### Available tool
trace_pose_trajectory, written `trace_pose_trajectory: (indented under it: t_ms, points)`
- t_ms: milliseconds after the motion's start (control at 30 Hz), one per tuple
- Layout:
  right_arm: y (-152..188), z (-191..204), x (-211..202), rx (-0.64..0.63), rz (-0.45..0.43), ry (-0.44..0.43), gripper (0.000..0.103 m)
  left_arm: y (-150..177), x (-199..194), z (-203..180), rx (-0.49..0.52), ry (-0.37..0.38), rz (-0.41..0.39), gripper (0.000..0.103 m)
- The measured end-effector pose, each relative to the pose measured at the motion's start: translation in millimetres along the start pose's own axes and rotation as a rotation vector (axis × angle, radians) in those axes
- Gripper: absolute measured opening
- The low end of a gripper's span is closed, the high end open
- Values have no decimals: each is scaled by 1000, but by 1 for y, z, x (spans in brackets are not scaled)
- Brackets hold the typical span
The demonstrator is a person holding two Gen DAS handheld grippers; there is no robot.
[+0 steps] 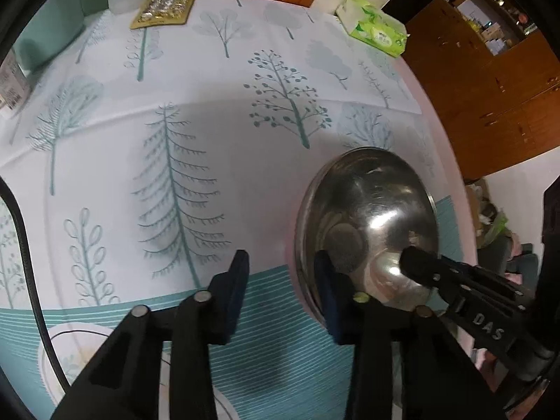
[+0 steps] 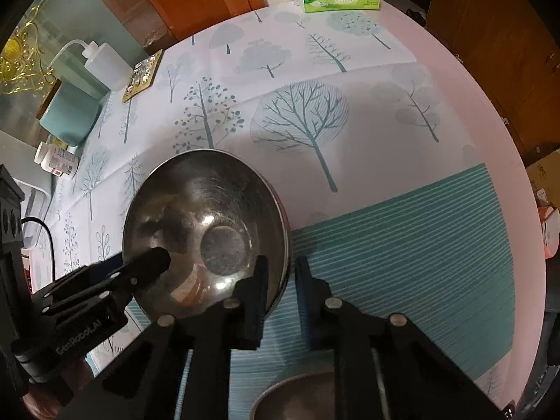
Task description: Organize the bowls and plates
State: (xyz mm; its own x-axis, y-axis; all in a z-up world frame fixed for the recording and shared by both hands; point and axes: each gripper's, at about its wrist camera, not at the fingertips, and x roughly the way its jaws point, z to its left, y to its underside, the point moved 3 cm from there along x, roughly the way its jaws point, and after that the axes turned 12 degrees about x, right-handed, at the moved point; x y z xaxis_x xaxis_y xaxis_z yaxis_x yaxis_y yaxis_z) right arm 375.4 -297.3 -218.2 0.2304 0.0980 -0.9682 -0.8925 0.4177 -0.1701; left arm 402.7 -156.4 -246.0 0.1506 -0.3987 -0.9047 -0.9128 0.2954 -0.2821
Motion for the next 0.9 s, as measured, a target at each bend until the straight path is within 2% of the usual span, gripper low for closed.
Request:
trace_pose_trajectory:
  t_ms: [100,200,400,500,700,900]
  points:
    - [2,5,-1,-14,-2,1,13,1,-4,-4,25,14,-1,15]
    - [7,9,-4,-30,-8,9,12,5,-12,-6,59,-11,0,14]
    - [22,13,-22,-38,-19,-7,12,13,-35,-6,65,7,-11,12]
    - [33,17,-41,-59,-30,-27,12,24,-56,-11,72,-7,-17,12]
    - [64,22,-82,-125,-39,-109,11,64,-107,-29,78,-53,-35,13]
    - [106,24,-119,-238,-26,-141,11,116,-150,-49,40,-76,-35,14]
